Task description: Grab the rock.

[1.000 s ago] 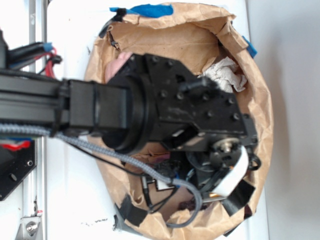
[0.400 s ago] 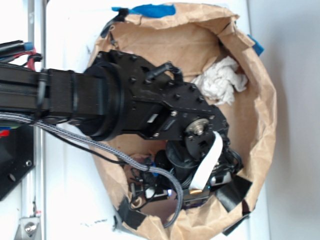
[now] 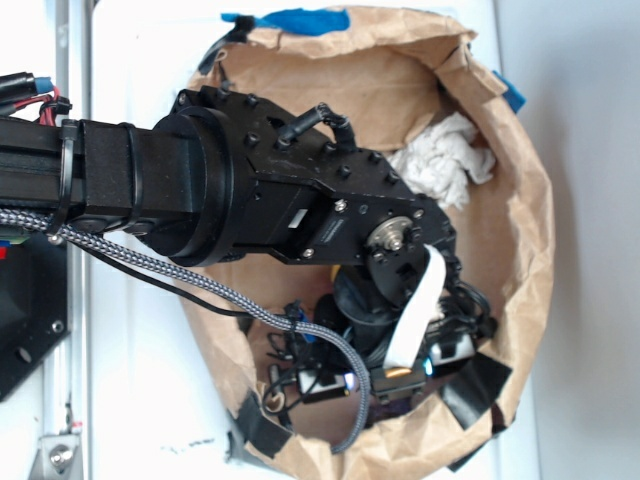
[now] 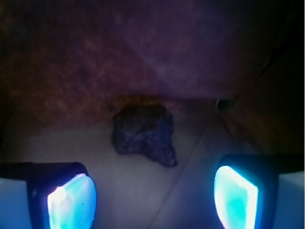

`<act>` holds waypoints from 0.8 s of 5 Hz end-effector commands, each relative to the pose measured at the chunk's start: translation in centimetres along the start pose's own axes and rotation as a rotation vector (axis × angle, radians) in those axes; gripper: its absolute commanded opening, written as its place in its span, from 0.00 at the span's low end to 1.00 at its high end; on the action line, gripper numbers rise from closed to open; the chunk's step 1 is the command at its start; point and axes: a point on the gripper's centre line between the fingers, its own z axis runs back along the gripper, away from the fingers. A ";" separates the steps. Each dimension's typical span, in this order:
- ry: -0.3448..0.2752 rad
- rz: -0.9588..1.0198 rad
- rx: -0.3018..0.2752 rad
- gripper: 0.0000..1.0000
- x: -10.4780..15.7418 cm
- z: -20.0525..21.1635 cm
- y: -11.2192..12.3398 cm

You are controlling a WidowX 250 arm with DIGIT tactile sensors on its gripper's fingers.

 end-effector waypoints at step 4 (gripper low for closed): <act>-0.063 -0.054 -0.050 1.00 1.5 -2.5 0.5</act>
